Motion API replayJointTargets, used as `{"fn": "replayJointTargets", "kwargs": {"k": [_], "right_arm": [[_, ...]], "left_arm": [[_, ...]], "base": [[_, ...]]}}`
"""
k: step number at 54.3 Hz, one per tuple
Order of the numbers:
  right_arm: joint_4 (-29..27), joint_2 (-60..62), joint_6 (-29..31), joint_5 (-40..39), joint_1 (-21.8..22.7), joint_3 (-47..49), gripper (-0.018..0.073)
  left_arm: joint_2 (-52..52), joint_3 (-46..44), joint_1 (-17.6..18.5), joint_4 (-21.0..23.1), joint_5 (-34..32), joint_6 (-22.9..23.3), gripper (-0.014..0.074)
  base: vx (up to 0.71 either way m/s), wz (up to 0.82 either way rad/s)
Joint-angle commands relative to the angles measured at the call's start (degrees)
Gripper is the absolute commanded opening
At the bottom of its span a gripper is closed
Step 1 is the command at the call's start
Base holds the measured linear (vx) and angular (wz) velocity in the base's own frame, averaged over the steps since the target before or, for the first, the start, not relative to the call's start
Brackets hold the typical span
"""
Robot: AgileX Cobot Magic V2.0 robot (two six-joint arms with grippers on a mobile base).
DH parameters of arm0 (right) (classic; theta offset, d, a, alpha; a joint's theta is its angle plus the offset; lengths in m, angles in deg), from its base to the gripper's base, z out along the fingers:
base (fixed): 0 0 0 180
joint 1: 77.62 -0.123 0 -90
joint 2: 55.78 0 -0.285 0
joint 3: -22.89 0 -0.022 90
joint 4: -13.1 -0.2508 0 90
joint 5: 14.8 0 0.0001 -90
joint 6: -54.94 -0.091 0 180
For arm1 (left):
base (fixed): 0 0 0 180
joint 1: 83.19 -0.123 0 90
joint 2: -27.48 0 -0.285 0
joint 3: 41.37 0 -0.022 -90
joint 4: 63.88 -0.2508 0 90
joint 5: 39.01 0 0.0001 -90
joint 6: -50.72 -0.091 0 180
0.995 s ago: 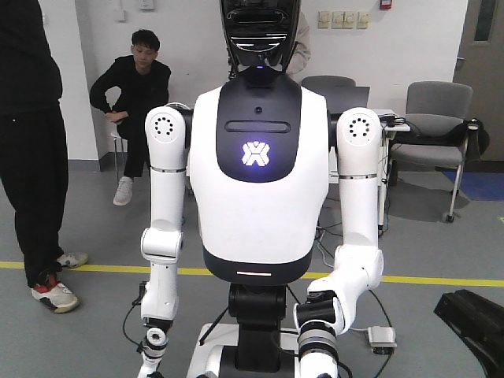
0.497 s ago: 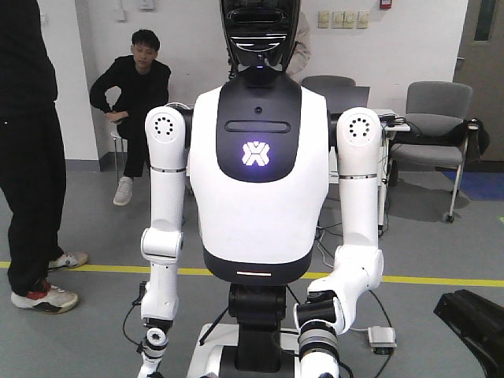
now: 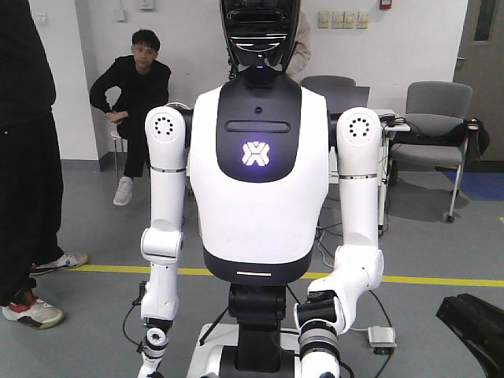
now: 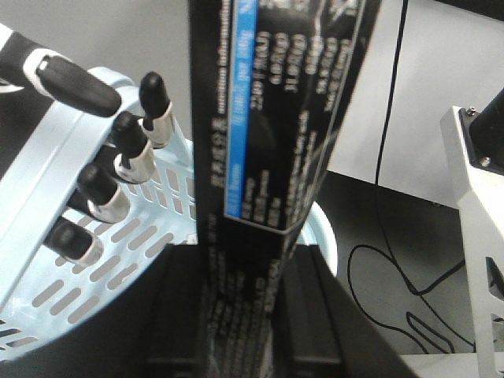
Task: Pick snacks and fruit into basket
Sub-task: 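Open the left gripper to drop the Franzzi box into the basket, then withdraw both empty grippers up from the basket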
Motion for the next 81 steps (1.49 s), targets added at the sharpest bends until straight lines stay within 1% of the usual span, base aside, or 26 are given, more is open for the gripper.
{"fn": "replayJointTargets", "kwargs": {"k": [1,5,9,13,19,29,36,40,43,46,48,49,51,54,58,61,65,70,76,81], "right_arm": [[-1.05,0.47,0.49,-3.34,0.14,1.64,-0.0009],[-1.05,0.47,0.49,-3.34,0.14,1.64,-0.0009],[-1.05,0.47,0.49,-3.34,0.14,1.64,-0.0009],[-1.05,0.47,0.49,-3.34,0.14,1.64,-0.0009],[-1.05,0.47,0.49,-3.34,0.14,1.64,-0.0009],[-1.05,0.47,0.49,-3.34,0.14,1.64,-0.0009],[-1.05,0.47,0.49,-3.34,0.14,1.64,-0.0009],[-1.05,0.47,0.49,-3.34,0.14,1.64,-0.0009],[-1.05,0.47,0.49,-3.34,0.14,1.64,-0.0009],[-1.05,0.47,0.49,-3.39,0.14,1.64,-0.0009],[-1.05,0.47,0.49,-3.33,0.14,1.64,-0.0009],[-1.05,0.47,0.49,-3.33,0.14,1.64,-0.0009],[-1.05,0.47,0.49,-3.33,0.14,1.64,-0.0009],[-1.05,0.47,0.49,-3.33,0.14,1.64,-0.0009],[-1.05,0.47,0.49,-3.33,0.14,1.64,-0.0009],[-1.05,0.47,0.49,-3.33,0.14,1.64,-0.0009],[-1.05,0.47,0.49,-3.33,0.14,1.64,-0.0009],[-1.05,0.47,0.49,-3.2,0.14,1.64,-0.0009],[-1.05,0.47,0.49,-3.2,0.14,1.64,-0.0009],[-1.05,0.47,0.49,-3.2,0.14,1.64,-0.0009]], "left_arm": [[-2.11,-1.84,0.27,3.5,-2.94,-0.21,0.0407],[-2.11,-1.84,0.27,3.5,-2.69,-0.21,0.0525],[-2.11,-1.84,0.27,3.5,-1.51,-0.16,0.0596],[-2.11,-1.84,0.27,3.5,-0.08,-0.12,0.0628],[-2.11,-1.84,0.27,3.52,0.15,-0.12,0.0616],[-2.23,-1.84,0.27,3.52,0.09,-0.12,0.0545],[-3.41,-1.84,0.14,3.4,0.84,-0.06,0.0453],[-5.13,-1.84,0.14,3.35,2.84,-0.06,0.035],[-6.81,-1.84,0.14,3.35,5.05,0.0,0.0244],[-9.35,-1.84,0.14,3.35,8.45,0.11,0.0104],[-11.01,-1.84,0.14,3.35,10.15,0.11,0.0042],[-12.09,-1.84,0.14,3.35,11.92,0.11,-0.0015],[-13.99,-1.84,0.14,3.35,14.28,0.29,-0.0012],[-17.12,-1.84,0.14,3.35,18.09,2.02,-0.0011],[-21.4,-1.84,0.14,3.13,22.2,6.21,-0.0011],[-24.57,-1.63,0.14,1.86,24.67,9.36,-0.0011],[-28.98,-0.77,0.14,-0.81,25.79,11.52,-0.001],[-34.41,1.52,0.14,-4.88,26.21,12.24,-0.001],[-39.88,5.24,0.14,-5.01,28.15,15.26,-0.001],[-44.75,8.87,0.14,-5.01,31.14,17.95,-0.0008]], "base": [[0.0,0.0],[0.0,0.0],[0.0,0.0],[0.0,0.0],[0.0,0.0],[0.0,0.0],[0.0,0.0],[0.0,0.0],[0.0,0.0],[0.0,0.0],[0.0,0.0],[0.0,0.0],[0.0,0.0],[0.0,0.0],[0.0,0.0],[0.0,0.0],[0.0,0.0],[0.0,0.0],[0.0,0.0],[0.0,0.0]]}}
